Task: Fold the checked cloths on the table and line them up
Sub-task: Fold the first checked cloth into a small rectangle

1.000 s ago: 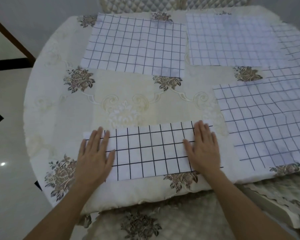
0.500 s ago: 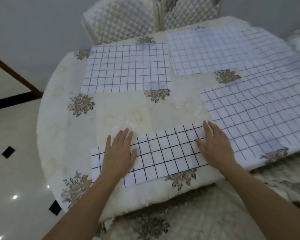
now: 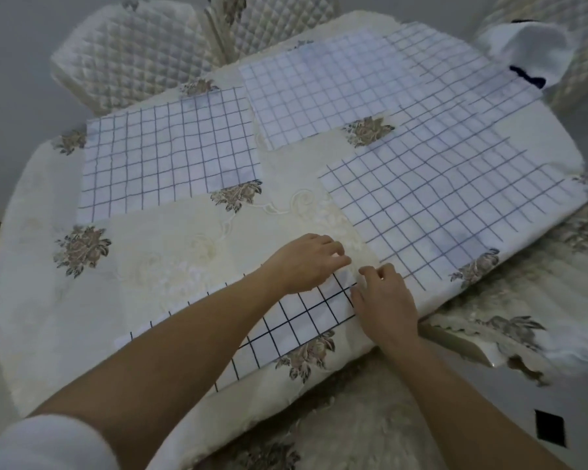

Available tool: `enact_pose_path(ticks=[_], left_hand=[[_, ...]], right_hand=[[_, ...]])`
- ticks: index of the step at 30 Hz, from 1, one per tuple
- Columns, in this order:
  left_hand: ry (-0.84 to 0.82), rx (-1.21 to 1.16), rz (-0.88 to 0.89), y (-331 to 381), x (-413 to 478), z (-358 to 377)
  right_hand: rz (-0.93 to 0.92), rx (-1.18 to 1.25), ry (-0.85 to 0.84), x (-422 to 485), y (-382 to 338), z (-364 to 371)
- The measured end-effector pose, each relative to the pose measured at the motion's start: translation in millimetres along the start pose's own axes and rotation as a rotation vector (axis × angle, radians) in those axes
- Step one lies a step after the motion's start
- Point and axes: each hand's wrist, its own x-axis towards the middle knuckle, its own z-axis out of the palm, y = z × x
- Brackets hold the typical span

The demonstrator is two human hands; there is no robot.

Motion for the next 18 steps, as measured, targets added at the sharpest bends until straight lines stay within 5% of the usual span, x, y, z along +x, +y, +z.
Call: enact_pose_path(ticks=[18], left_hand=[[-0.02,-0.106,0.048,-8.0,26.6,15.6]], right_hand=[[0.238,0.225,-0.22,14.0,-11.1,1.4]])
